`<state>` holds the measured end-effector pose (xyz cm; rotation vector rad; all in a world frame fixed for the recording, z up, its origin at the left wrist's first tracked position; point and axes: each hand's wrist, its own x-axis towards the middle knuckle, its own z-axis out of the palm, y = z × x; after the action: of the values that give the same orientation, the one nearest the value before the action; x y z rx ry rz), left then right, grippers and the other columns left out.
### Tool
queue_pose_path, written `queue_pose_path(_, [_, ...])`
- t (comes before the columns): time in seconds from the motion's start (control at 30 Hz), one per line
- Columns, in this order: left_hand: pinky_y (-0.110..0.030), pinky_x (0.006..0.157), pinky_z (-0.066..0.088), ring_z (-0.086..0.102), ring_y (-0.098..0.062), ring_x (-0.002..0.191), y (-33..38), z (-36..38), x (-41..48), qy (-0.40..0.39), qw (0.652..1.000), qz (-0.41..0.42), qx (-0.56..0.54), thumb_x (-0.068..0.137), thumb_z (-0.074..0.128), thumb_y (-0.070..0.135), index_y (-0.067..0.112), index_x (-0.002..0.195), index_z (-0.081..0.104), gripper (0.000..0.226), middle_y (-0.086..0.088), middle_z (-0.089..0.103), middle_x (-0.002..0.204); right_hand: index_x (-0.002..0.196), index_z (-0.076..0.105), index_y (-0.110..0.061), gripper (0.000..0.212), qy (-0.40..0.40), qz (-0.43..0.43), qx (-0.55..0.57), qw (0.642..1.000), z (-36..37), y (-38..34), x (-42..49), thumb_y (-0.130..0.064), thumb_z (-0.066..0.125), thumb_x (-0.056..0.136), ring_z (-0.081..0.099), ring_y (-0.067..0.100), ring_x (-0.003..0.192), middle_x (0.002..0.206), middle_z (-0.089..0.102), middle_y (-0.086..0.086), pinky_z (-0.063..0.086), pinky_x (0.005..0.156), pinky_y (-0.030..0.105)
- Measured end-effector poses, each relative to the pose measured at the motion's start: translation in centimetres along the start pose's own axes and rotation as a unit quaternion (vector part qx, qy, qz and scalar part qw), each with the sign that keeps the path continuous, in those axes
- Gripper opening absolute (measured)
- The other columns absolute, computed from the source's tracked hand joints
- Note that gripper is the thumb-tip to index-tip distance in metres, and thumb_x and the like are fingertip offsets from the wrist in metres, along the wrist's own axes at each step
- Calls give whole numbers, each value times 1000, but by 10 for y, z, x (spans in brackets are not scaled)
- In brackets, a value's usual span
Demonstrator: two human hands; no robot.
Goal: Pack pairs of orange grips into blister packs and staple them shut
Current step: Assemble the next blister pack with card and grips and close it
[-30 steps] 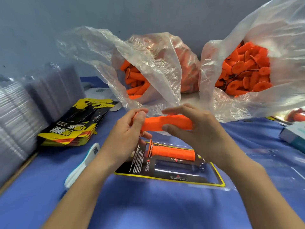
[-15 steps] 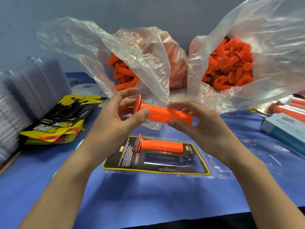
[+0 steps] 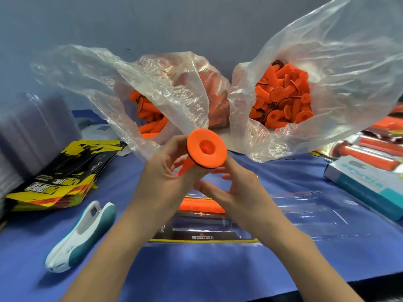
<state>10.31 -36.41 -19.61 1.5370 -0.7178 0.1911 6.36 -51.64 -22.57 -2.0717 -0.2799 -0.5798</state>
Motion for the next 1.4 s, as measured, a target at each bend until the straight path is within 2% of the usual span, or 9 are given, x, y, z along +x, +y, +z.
queue_pose_path(0.1, [-17, 83, 50, 65, 0, 104, -4, -6, -2, -11, 999, 8, 49, 79, 77, 34, 49, 104, 63, 32, 18, 71, 108, 136, 40, -45, 62, 81, -29, -43, 995, -15, 6, -1, -42, 72, 83, 58, -4, 105, 122, 55, -25, 46, 83, 14])
queue_pose_path(0.2, [-8, 83, 45, 64, 0, 104, -5, -9, -3, -16, 997, 15, 76, 81, 75, 31, 49, 104, 63, 32, 19, 71, 108, 127, 54, -41, 37, 106, -127, -123, 978, -19, 1, -4, -40, 64, 92, 60, 6, 100, 123, 51, -14, 51, 79, 31])
queue_pose_path(0.37, [-8, 83, 44, 63, 0, 104, -7, -12, -5, -31, 993, 12, 111, 82, 74, 35, 40, 111, 63, 31, 21, 70, 108, 118, 66, -39, 24, 73, -149, -166, 972, -22, -3, -6, -35, 61, 95, 62, 16, 94, 121, 51, -8, 52, 66, 44])
queue_pose_path(0.53, [-11, 83, 44, 62, 1, 101, -15, -13, -7, -74, 978, 13, 194, 85, 75, 31, 35, 116, 63, 33, 21, 68, 107, 111, 69, -31, 22, 35, -113, -188, 975, -26, 2, -12, -30, 72, 89, 62, 20, 90, 121, 53, -5, 53, 65, 44])
queue_pose_path(0.7, [-29, 91, 44, 57, -6, 104, -18, -10, -10, -139, 941, 49, 305, 90, 63, 41, 37, 124, 58, 35, 21, 63, 112, 102, 69, -31, 22, 16, -70, -157, 985, -32, 12, -23, -28, 79, 82, 59, 14, 89, 121, 53, -10, 52, 70, 42])
queue_pose_path(0.83, [-35, 92, 42, 54, -15, 101, -17, -3, -16, -227, 885, 60, 401, 91, 51, 43, 29, 132, 55, 43, 11, 62, 113, 109, 65, -33, 29, -63, -4, -169, 984, -42, 23, -32, -28, 77, 84, 53, 9, 115, 125, 51, -15, 44, 93, 31])
queue_pose_path(0.93, [-30, 94, 41, 53, -14, 106, -20, 5, -25, -264, 864, 57, 425, 91, 46, 48, 29, 133, 54, 47, 9, 55, 118, 123, 56, -30, 31, -110, 38, -228, 967, -46, 29, -39, -17, 61, 94, 45, 13, 123, 128, 51, -12, 34, 103, 28])
queue_pose_path(1.13, [-29, 93, 41, 51, -13, 107, -33, 24, -42, -304, 845, 68, 435, 94, 54, 50, 32, 133, 52, 44, 8, 50, 117, 127, 55, -21, 47, -119, 63, -238, 962, -43, 28, -46, 6, 46, 89, 49, 26, 111, 129, 53, -3, 36, 95, 33])
queue_pose_path(1.4, [-32, 99, 37, 50, -14, 112, -32, 28, -47, -289, 840, 97, 449, 96, 47, 52, 31, 124, 60, 38, 9, 59, 118, 118, 57, -26, 43, -112, 41, -225, 967, -46, 32, -53, 6, 42, 93, 48, 16, 104, 122, 54, -12, 40, 90, 34])
